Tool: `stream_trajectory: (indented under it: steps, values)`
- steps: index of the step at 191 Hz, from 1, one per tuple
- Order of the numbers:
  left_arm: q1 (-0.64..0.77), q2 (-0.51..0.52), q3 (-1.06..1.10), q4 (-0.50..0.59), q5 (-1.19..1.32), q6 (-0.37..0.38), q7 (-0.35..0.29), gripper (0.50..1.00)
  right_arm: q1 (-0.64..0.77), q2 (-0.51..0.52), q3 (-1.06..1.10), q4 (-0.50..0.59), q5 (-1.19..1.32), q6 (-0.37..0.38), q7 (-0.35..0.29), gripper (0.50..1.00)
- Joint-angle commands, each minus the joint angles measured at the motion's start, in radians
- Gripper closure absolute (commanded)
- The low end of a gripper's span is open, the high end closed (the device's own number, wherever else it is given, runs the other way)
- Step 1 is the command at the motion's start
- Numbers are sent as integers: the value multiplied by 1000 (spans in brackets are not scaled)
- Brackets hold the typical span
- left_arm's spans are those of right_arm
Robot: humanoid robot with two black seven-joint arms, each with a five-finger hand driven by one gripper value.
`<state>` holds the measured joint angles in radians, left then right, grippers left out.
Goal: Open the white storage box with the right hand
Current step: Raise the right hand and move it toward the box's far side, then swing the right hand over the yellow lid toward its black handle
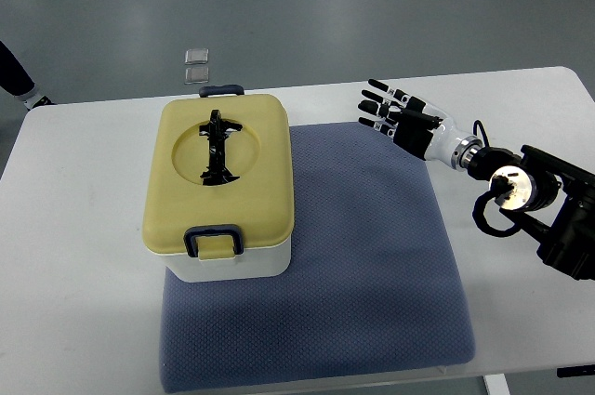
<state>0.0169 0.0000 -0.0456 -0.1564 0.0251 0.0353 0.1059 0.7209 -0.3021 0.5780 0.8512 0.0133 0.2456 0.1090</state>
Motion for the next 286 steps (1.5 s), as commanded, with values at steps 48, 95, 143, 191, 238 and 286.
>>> stream_trajectory:
  steps: [48, 95, 143, 191, 238, 286]
  values:
    - [0, 0, 1, 0, -1, 0, 2, 500, 5, 0, 5, -18, -1, -3, 0, 560]
    - [0, 0, 4, 0, 1, 0, 2, 500, 17, -14, -3, -17, -3, -5, 0, 560]
    - [0, 0, 1, 0, 1, 0, 2, 500, 43, -29, 6, -17, -61, 4, 37, 562]
    - [0, 0, 3, 0, 1, 0, 2, 500, 74, -26, 3, -15, -73, 3, 48, 562]
    - [0, 0, 3, -2, -1, 0, 2, 500, 157, -28, -10, -15, -320, -6, 103, 562]
    - [0, 0, 3, -2, -1, 0, 2, 500, 319, -35, -53, 28, -743, 4, 173, 564]
